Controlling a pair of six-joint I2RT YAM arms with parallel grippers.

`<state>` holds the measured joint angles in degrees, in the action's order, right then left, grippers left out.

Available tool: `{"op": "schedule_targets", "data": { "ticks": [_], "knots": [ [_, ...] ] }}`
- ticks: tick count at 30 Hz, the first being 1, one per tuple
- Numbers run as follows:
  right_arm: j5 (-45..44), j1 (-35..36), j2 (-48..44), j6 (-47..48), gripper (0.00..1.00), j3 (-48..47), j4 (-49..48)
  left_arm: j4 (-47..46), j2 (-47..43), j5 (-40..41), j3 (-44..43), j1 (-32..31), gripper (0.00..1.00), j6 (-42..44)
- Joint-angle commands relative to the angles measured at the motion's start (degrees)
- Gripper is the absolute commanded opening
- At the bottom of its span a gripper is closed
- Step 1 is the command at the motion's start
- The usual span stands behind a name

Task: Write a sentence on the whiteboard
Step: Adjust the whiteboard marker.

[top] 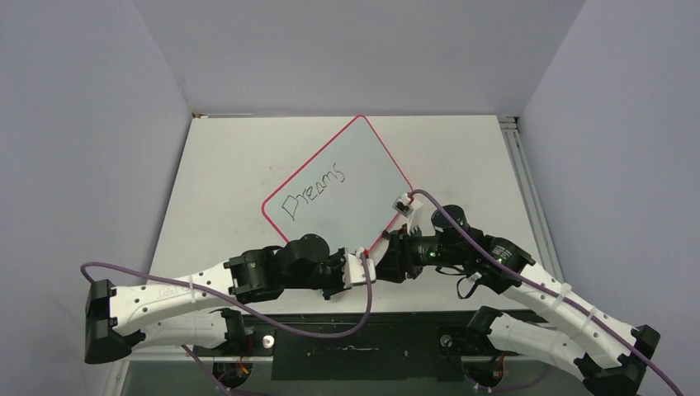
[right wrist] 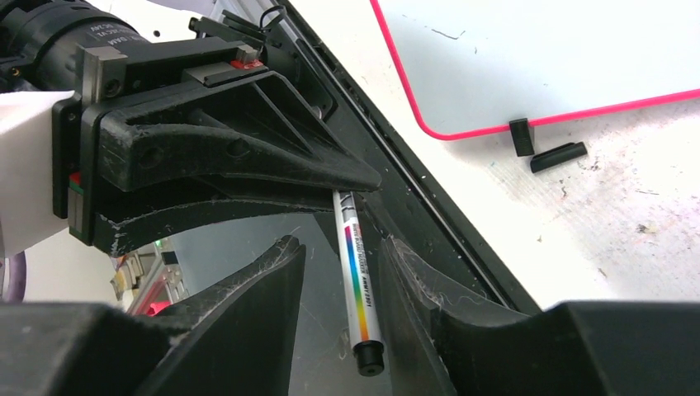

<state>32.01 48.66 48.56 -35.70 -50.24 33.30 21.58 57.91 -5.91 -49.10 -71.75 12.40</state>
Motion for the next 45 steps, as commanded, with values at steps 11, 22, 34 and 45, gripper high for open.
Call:
{"op": "schedule_targets", "data": {
  "ticks": [11, 22, 34, 45],
  "knots": [
    [0.65, 1.72, 0.66, -0.82, 0.29, 1.02, -4.16, -2.10, 0.36, -2.09, -2.05, 1.17, 0.00, -0.80],
    [0.24, 2.18, 0.44, -0.81, 0.21, 1.19, -3.86, -1.98, 0.28, -2.57, -2.26, 1.52, 0.00, -0.89],
    [-7.23, 2.53, -1.25, 2.30, 0.05, -2.71, 0.10, -2.32, -0.97, -2.75, -3.82, 2.85, 0.33, -2.30],
    [-29.15, 2.44, -2.09, 6.38, 0.05, -7.65, 5.38, 3.82, -5.46, 5.31, -12.84, 5.88, 0.80, -6.86]
  ]
}}
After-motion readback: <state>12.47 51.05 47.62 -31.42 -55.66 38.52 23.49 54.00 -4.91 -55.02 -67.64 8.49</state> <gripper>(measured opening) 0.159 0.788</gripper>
